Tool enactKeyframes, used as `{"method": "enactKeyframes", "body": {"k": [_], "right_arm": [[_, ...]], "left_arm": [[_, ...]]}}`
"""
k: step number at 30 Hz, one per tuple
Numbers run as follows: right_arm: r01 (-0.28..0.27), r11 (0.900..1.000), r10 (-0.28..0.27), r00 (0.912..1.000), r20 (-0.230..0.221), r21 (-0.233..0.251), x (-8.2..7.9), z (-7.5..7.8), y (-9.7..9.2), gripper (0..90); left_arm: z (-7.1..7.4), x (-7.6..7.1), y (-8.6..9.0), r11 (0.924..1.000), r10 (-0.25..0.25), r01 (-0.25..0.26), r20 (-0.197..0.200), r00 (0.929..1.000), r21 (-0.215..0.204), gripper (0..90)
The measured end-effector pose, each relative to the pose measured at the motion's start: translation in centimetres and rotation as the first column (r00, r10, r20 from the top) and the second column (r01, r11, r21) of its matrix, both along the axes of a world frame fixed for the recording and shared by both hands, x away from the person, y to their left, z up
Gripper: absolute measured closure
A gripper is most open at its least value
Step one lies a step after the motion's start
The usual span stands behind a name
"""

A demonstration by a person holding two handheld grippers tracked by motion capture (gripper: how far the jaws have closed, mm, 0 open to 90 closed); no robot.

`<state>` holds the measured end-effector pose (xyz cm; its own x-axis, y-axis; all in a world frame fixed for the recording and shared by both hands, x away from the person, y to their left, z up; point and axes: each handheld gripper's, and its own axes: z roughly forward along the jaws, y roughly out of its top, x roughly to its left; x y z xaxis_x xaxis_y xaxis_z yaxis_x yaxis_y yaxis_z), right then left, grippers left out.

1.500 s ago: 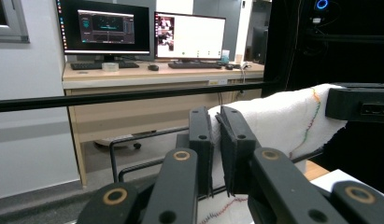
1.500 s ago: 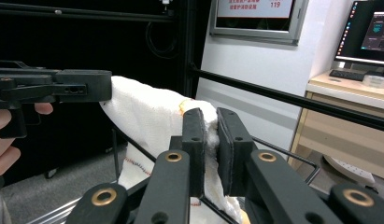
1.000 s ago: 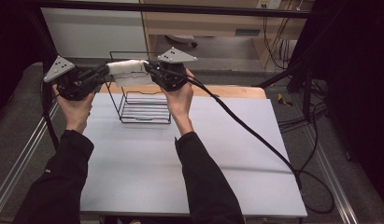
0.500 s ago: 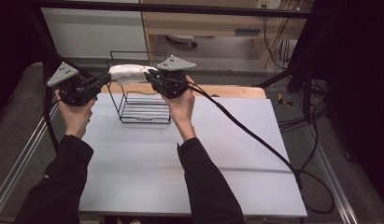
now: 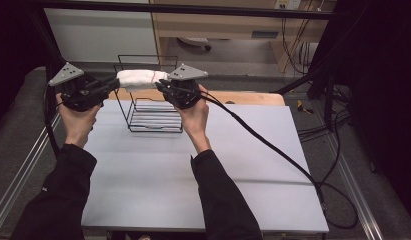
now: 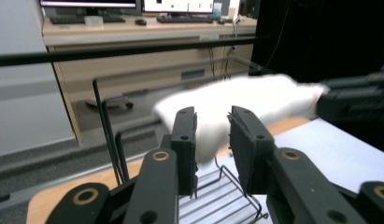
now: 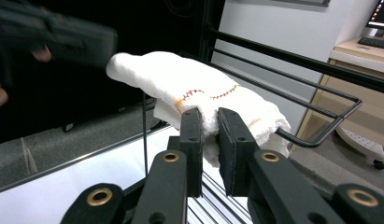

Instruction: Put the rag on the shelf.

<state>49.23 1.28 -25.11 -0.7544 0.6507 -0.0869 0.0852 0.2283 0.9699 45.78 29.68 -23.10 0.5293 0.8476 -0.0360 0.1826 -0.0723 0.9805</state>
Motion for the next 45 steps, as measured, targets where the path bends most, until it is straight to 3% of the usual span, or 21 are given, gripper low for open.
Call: {"method": "enactKeyframes", "body": {"k": [2,4,7,14,20,25,27,30,34,41,45], "right_arm": [[0.0,1.0,0.0,1.0,-0.002,0.003,0.0,-0.1,0.0,80.7],[0.0,1.0,0.0,1.0,-0.001,0.005,0.1,-0.2,0.1,80.7],[0.002,1.0,-0.002,1.0,-0.006,0.008,0.1,-0.3,0.1,80.5],[-0.002,1.0,0.002,1.0,-0.006,0.002,0.0,-0.3,0.1,79.4],[-0.009,0.9999,0.009,0.9999,-0.007,0.009,0.0,-0.2,0.0,73.7],[-0.033,0.9984,0.033,0.9994,-0.011,0.045,-0.3,0.2,0.0,65.4],[-0.05,0.9969,0.052,0.9983,-0.026,0.061,-0.3,0.4,0.1,68.3],[-0.065,0.997,0.068,0.9961,-0.057,0.042,0.0,0.1,0.6,79.8],[-0.029,0.9994,0.027,0.9937,-0.109,-0.016,1.0,-1.0,1.0,88.3],[0.006,0.9996,-0.008,0.9935,-0.113,-0.026,2.1,-1.6,1.1,89.1],[-0.009,0.9997,0.007,0.9949,-0.101,-0.023,1.8,-1.4,1.1,87.0]], "left_arm": [[0.8,-0.1,-0.2,1.0,0.001,-0.001,-0.001,1.0,-0.009,71.7],[1.0,0.3,-0.8,1.0,-0.006,0.006,-0.035,0.9994,0.003,78.2],[0.5,1.0,-1.6,0.9995,-0.001,0.004,-0.096,0.9954,0.032,85.7],[-1.1,1.9,-2.2,0.999,-0.003,0.009,-0.14,0.9901,0.044,89.4],[-1.3,2.1,-2.4,0.9982,0.011,-0.003,-0.135,0.9908,0.06,89.7],[-1.7,2.4,-2.6,0.9979,0.015,-0.005,-0.145,0.9893,0.065,89.8],[-1.9,2.5,-2.8,0.9975,0.017,-0.007,-0.148,0.9889,0.071,89.8],[-2.1,2.8,-3.1,0.9967,0.021,-0.009,-0.152,0.9881,0.081,89.8],[-2.4,3.1,-3.3,0.9957,0.023,-0.008,-0.158,0.9872,0.092,89.8],[-3.1,3.6,-3.2,0.9972,0.023,-0.011,-0.162,0.9866,0.074,89.8],[-3.1,3.3,-2.9,0.9983,0.011,-0.002,-0.153,0.9881,0.058,89.7]]}}
